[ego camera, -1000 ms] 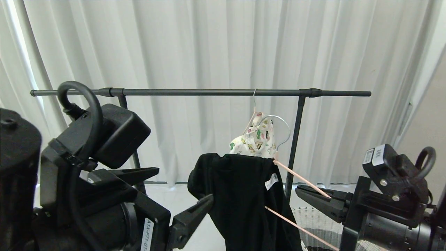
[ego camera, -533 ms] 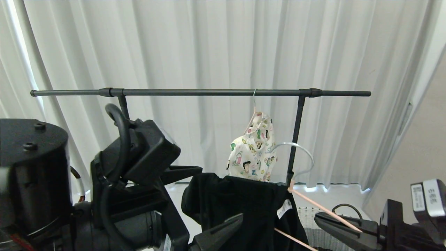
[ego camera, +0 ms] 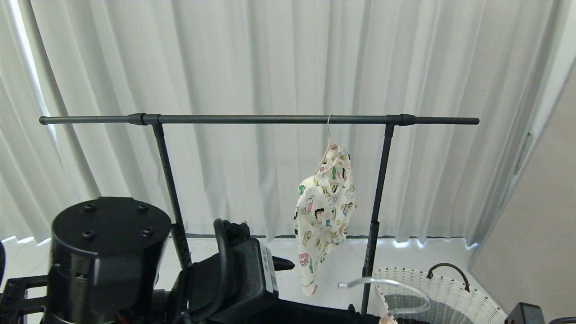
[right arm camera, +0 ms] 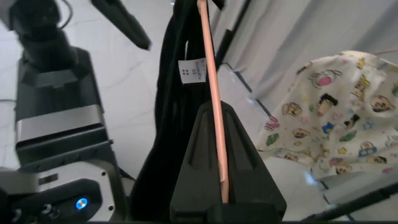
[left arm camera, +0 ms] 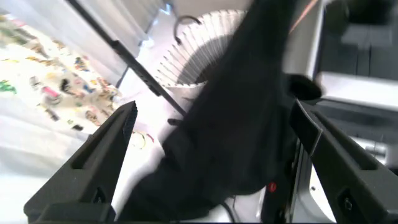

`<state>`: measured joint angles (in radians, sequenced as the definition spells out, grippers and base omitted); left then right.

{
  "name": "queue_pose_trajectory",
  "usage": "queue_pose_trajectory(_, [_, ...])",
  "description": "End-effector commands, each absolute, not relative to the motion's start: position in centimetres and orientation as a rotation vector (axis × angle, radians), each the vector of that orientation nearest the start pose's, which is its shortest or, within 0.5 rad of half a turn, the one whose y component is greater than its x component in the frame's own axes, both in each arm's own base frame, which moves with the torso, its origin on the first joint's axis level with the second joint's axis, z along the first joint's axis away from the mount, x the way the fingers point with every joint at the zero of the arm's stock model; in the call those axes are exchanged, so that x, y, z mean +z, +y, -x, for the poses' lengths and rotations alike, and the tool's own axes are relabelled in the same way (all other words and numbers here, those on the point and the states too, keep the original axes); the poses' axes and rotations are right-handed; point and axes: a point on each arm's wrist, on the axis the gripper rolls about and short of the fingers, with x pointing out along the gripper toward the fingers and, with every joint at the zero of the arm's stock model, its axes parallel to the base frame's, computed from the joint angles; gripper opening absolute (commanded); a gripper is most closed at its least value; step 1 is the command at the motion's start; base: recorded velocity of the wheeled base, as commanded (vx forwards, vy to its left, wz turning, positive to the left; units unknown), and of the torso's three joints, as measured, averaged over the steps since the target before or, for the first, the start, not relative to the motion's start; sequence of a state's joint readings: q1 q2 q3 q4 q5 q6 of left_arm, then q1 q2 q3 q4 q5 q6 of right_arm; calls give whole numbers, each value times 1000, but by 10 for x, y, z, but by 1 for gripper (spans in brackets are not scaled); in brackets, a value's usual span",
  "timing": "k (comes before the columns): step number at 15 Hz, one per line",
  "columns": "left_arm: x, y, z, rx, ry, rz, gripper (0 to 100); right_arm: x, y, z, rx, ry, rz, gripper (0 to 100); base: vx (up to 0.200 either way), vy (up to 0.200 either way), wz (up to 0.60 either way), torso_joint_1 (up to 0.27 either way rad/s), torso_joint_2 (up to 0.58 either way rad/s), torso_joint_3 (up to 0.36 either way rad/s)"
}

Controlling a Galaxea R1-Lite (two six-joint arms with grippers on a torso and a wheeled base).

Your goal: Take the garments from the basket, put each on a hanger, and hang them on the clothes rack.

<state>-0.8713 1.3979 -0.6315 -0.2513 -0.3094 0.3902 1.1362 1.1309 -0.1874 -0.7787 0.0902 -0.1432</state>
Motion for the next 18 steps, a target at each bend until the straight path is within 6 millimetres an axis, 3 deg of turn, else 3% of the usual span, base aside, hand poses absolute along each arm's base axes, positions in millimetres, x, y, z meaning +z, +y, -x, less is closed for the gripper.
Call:
queue_pose_trajectory(1, [173, -180, -142, -1260, 311, -493, 100, 153, 121, -53, 1252, 66, 227, 0, 0, 0, 0, 0, 0, 0])
queue_pose_trajectory(4, [165, -185, -131, -1374, 324, -490, 100, 155, 119, -52, 1255, 54, 220, 0, 0, 0, 0, 0, 0, 0])
queue_pose_trajectory(6, [159, -191, -134, -1380, 345, -496, 100, 155, 119, -52, 1255, 49, 219, 0, 0, 0, 0, 0, 0, 0])
queue_pose_trajectory(7, [157, -195, -137, -1378, 329, -492, 0, 156, 118, -51, 1255, 47, 218, 0, 0, 0, 0, 0, 0, 0])
queue_pose_trajectory(14, [150, -198, -140, -1376, 316, -490, 0, 151, 111, -48, 1249, 46, 224, 0, 0, 0, 0, 0, 0, 0])
queue_pose_trajectory(15, [150, -198, -140, -1376, 317, -490, 0, 150, 110, -48, 1249, 44, 232, 100, 0, 0, 0, 0, 0, 0])
queue_pose_trajectory(18, [143, -193, -140, -1350, 355, -490, 0, 150, 109, -49, 1231, 45, 236, 100, 0, 0, 0, 0, 0, 0])
